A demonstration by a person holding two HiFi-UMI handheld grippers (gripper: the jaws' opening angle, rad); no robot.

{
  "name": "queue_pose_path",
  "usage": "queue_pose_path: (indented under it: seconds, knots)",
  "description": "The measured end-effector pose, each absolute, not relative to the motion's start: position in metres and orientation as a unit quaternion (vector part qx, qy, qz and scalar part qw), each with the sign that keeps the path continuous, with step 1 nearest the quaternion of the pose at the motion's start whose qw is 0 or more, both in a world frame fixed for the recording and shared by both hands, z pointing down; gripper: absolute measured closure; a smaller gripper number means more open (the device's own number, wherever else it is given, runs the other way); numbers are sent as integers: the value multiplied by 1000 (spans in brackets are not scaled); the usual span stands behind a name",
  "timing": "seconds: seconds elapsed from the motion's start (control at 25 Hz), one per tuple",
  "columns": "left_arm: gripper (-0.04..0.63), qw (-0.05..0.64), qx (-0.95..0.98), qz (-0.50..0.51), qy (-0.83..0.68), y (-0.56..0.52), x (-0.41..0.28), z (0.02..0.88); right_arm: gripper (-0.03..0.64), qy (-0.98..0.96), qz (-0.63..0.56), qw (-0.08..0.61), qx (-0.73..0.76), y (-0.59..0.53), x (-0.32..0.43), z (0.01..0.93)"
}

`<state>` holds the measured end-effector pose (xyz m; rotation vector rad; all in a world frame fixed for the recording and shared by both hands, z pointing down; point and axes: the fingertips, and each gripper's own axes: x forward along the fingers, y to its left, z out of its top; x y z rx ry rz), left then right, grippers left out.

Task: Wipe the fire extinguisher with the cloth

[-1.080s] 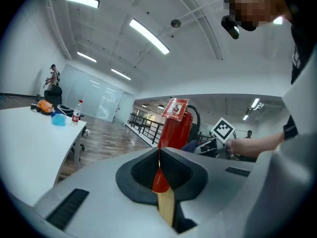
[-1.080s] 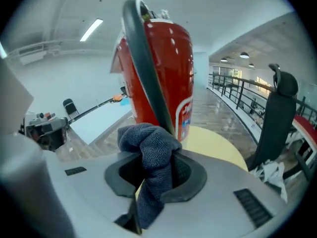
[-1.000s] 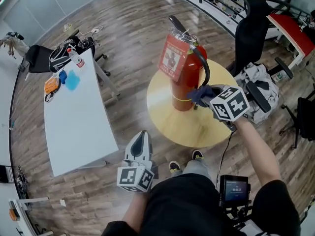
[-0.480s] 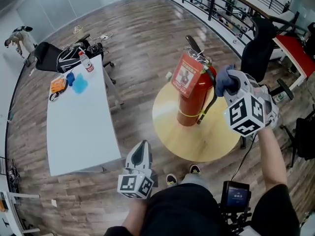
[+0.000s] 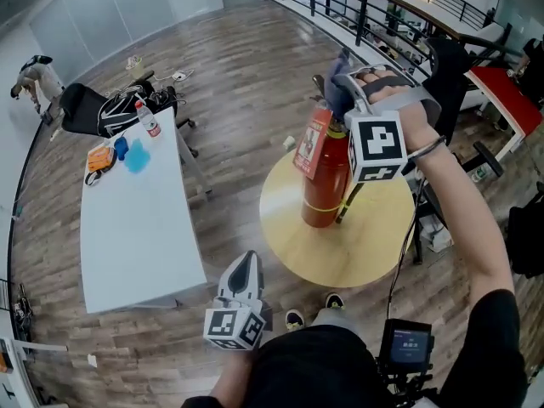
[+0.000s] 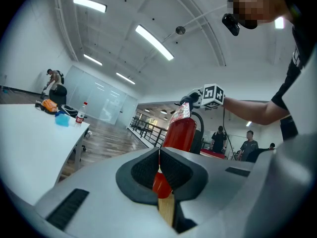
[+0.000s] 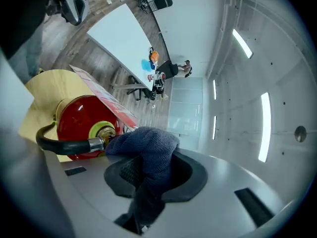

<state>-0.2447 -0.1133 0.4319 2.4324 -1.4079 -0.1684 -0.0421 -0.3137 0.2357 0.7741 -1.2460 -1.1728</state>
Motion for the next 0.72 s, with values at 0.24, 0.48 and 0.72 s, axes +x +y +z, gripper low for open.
queue_pose_path:
  seconds: [0.24, 0.48, 0.72]
  knots:
    - [572, 171, 856, -49, -485, -115, -240, 440, 523, -504, -532, 617, 289, -325, -56, 236]
    - [572, 171, 870, -47, -460, -115, -209, 441, 528, -530, -532, 552, 363, -272, -31, 242]
    - [572, 181, 867, -26, -464, -101, -212, 442, 531, -563, -509, 486, 434, -217, -24, 266]
